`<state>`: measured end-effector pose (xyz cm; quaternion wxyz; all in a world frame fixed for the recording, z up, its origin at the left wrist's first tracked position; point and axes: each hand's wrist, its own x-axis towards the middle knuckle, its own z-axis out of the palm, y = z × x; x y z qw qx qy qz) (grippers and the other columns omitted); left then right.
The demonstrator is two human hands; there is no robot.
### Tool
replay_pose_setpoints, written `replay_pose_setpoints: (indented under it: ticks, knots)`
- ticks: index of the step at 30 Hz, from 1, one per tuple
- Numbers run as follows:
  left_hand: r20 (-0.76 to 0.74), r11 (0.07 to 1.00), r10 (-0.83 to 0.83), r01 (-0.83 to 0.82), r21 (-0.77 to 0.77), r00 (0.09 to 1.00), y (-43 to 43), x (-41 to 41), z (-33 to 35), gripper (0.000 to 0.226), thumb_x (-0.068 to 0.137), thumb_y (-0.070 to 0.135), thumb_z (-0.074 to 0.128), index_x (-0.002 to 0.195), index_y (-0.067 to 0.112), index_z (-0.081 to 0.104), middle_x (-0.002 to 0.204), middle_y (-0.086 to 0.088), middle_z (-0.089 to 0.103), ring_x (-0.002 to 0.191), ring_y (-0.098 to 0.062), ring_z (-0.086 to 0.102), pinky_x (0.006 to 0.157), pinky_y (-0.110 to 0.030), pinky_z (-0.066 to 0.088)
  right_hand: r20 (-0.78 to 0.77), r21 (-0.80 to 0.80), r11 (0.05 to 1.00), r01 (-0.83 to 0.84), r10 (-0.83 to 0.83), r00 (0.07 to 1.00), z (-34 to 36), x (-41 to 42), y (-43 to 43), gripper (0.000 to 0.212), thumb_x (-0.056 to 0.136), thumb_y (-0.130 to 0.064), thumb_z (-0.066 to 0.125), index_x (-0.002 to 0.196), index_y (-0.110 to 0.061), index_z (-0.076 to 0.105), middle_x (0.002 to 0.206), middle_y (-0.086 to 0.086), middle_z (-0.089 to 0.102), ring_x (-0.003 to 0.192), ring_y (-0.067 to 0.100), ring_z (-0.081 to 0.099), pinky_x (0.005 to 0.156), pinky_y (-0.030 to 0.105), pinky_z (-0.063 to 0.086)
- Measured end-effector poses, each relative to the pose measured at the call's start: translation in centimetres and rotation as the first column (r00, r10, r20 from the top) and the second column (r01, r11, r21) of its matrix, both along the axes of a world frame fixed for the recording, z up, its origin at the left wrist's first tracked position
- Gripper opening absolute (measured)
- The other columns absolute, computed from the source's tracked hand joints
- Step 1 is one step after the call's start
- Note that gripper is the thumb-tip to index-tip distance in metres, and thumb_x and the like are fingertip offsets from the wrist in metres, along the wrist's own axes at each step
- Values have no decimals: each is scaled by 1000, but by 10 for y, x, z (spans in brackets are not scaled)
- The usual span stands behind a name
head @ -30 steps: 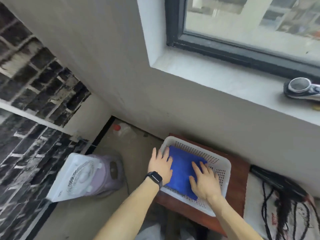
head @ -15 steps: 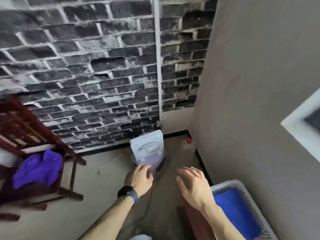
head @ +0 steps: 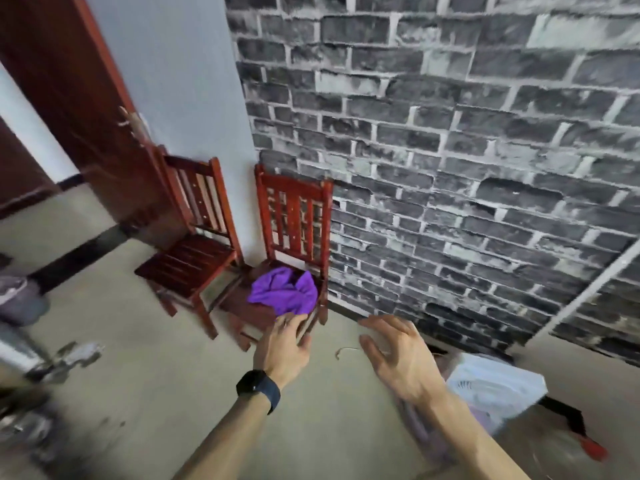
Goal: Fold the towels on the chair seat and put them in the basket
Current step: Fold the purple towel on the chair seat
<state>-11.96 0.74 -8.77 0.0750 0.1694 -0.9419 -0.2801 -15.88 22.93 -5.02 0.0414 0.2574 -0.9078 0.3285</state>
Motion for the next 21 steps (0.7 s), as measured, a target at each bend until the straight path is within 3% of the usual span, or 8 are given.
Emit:
replay_pose_setpoints:
  ticks: [3,6,14,21]
  knots:
    - [-20,999,43,-43,-1,999,-60,-7,10,39,89,22,61,128,22,61,126,0,61,119,-21,56,93,-31,43,14,-19,998,-52,53,999,1,-17,-59,22,91,-31,65,113,-28,70,115,-17,68,112,2,54,97,9,28]
    - [-36,995,93,-94,-15,995,-112,-15,10,40,87,26,60,127,23,61,126,0,62,117,-23,58,96,-33,47,27,-10,993,-118,119,993,1,-36,-107,23,91,-31,65,113,-27,70,115,-16,69,112,2,55,98,4,24]
    - [78,980,198,-198,-1,977,-213,-68,-18,44,94,34,50,138,31,49,140,3,53,127,-18,50,102,-35,44,137,4,973,-230,227,964,-15,-116,-200,27,91,-37,62,118,-36,67,116,-22,63,104,11,56,88,24,43]
    - [160,963,264,-270,19,951,-285,-154,-55,46,96,36,47,142,31,45,142,3,51,129,-18,47,105,-33,41,248,91,947,-307,277,928,-57,-233,-283,27,92,-43,58,118,-40,65,116,-20,61,112,15,58,89,29,45]
